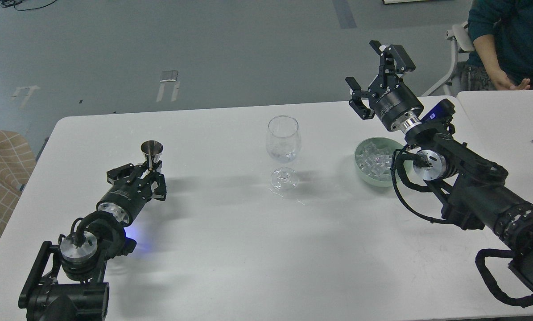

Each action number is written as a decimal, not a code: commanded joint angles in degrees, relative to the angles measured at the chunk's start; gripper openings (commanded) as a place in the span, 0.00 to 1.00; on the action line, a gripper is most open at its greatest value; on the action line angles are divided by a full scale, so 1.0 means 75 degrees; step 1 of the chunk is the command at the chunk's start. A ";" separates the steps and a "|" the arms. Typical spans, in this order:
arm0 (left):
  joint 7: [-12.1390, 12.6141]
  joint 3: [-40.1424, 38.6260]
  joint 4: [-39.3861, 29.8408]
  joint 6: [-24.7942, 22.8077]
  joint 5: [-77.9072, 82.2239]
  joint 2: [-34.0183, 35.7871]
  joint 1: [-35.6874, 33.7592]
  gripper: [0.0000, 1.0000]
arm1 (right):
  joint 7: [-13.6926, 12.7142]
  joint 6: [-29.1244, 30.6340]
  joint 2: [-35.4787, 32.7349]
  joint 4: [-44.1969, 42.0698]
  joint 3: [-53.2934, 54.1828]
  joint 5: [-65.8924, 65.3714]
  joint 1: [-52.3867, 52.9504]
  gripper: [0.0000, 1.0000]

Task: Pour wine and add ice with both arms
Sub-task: 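Turn the jigger upright and carry it back with the left gripper, then set the jigger on the table, open the left gripper, withdraw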

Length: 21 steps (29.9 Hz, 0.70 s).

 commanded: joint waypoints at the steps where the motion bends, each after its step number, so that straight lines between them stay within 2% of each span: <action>1: -0.0002 0.0016 0.0050 0.0003 0.0001 -0.0002 -0.0017 0.26 | 0.0000 0.0001 -0.0001 -0.0011 0.0000 0.0001 0.0011 1.00; 4: -0.0002 0.0027 0.0050 0.0003 0.0001 -0.0002 -0.0028 0.32 | 0.0000 0.0001 -0.0001 0.0000 0.0000 0.0001 0.0011 1.00; 18: -0.0002 0.0098 0.0062 0.0003 0.0024 0.0009 -0.0064 0.41 | 0.0000 0.0001 -0.0001 0.0000 0.0000 0.0001 0.0011 1.00; 19: -0.0002 0.0098 0.0062 0.0015 0.0036 0.0009 -0.0064 0.42 | 0.0000 0.0001 -0.0001 0.0000 0.0000 0.0001 0.0011 1.00; 21: -0.0013 0.0109 0.0062 0.0015 0.0036 0.0021 -0.0075 0.51 | 0.0000 0.0001 -0.0001 0.0000 0.0000 0.0001 0.0011 1.00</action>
